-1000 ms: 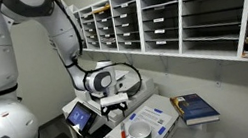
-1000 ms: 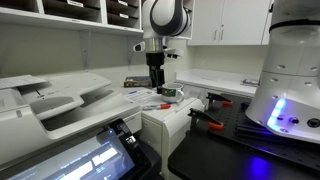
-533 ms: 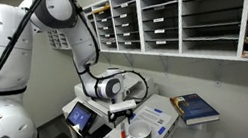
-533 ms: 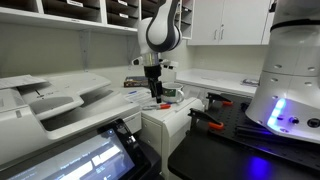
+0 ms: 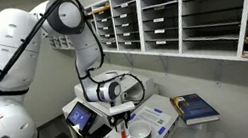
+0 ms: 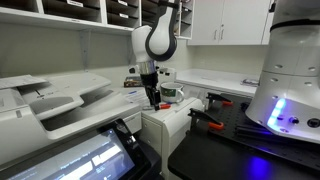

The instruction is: Put the marker in the mug

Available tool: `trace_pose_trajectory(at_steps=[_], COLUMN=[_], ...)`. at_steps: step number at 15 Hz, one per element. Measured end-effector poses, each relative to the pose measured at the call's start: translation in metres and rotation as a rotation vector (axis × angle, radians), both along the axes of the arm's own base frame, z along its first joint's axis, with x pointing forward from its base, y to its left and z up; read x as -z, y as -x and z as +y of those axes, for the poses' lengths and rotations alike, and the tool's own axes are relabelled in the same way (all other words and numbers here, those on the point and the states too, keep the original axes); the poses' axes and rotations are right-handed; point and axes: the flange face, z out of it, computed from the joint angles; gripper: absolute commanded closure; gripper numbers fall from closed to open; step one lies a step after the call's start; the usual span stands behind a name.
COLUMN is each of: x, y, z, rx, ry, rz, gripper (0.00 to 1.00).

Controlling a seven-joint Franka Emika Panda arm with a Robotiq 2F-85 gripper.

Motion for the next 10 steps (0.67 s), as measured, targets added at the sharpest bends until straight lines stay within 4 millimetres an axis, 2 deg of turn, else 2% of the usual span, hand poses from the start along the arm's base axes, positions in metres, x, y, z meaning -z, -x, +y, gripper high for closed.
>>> trace_pose_trajectory(at_steps=[3, 5, 7, 10], x=[0.0041, 0.0034, 0.0034, 0.0009], y=[-0.0014, -0.0042, -0.0045, -0.0030], z=[0.0041, 0.0049, 0.0066, 0.0100], rx=[-0.001, 0.003, 0.012, -0.004], ry=[0.007, 0.012, 0.021, 0.065], rz=[0.000, -0.005, 0.001, 0.060], gripper=[0.89, 1.00, 0.95, 0.95])
